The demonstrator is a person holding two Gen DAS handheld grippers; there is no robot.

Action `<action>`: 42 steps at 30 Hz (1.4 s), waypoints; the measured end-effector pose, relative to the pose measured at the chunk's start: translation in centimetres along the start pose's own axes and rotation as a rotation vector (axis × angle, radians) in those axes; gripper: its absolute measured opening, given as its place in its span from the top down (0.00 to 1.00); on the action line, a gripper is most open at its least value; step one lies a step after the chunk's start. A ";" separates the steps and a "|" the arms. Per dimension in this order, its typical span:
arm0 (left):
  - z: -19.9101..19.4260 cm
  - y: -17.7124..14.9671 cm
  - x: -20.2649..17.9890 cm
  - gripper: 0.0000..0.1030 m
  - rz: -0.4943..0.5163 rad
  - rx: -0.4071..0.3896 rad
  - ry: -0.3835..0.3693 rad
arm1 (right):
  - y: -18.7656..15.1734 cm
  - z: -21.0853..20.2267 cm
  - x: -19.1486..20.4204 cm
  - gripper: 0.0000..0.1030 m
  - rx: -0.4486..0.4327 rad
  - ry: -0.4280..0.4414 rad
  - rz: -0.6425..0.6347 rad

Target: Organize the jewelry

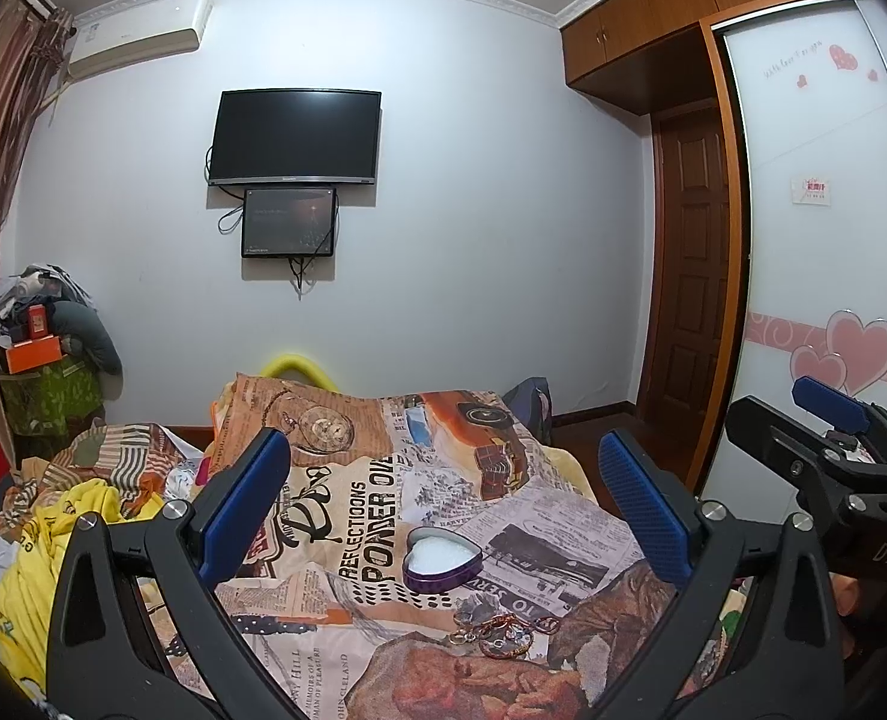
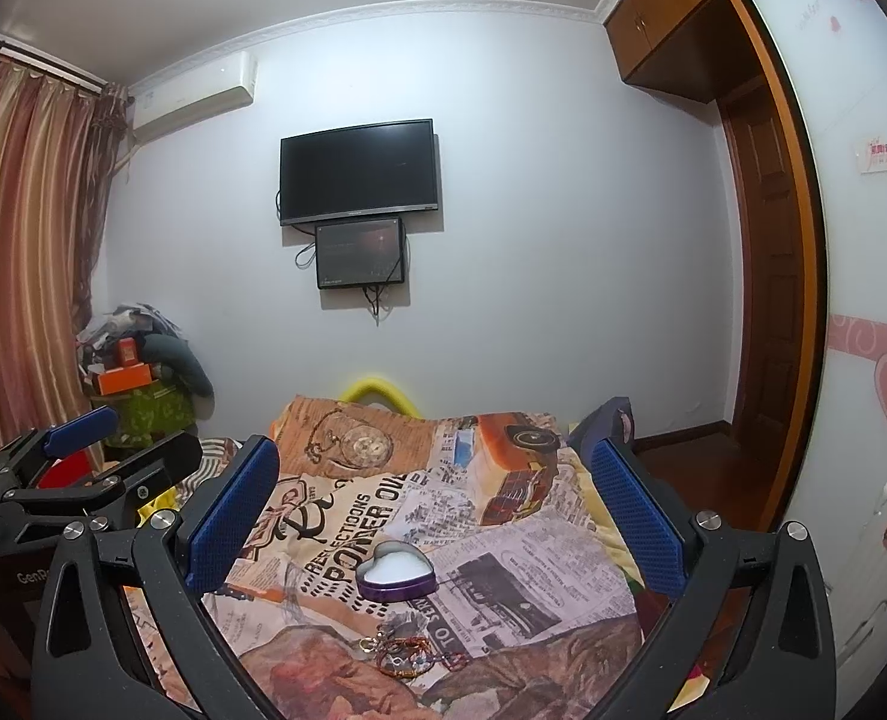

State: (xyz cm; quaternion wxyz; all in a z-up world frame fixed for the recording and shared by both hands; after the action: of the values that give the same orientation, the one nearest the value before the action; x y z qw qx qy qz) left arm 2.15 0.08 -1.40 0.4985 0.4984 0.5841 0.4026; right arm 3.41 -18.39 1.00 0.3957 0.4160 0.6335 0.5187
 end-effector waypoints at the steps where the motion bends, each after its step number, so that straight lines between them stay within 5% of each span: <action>1: 0.0 0.0 0.0 0.00 0.001 0.001 0.000 | 0.0 0.0 0.0 0.00 0.000 0.000 0.001; 27: 2.3 -0.5 0.1 0.00 0.015 0.058 0.017 | -0.6 1.7 -1.1 0.00 0.051 0.016 0.026; 42: 11.8 -5.8 3.4 0.02 0.006 0.336 0.074 | -7.4 8.7 -2.9 0.00 0.320 -0.011 0.018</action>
State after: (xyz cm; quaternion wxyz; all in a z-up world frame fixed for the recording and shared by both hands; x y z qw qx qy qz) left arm 12.72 2.11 -9.74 0.3851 0.5612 0.6598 0.3186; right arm 11.63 -19.15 -7.38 0.3235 0.4822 0.7020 0.4123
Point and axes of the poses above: each gripper's, at about its wrist camera, not at the fingertips, and z roughly the way its jaws point, x to its left, y to its top, the point moved 2 cm from there along z, roughly the way its jaws point, and after that the axes turned 8 degrees about -z, right-handed, at the moved point
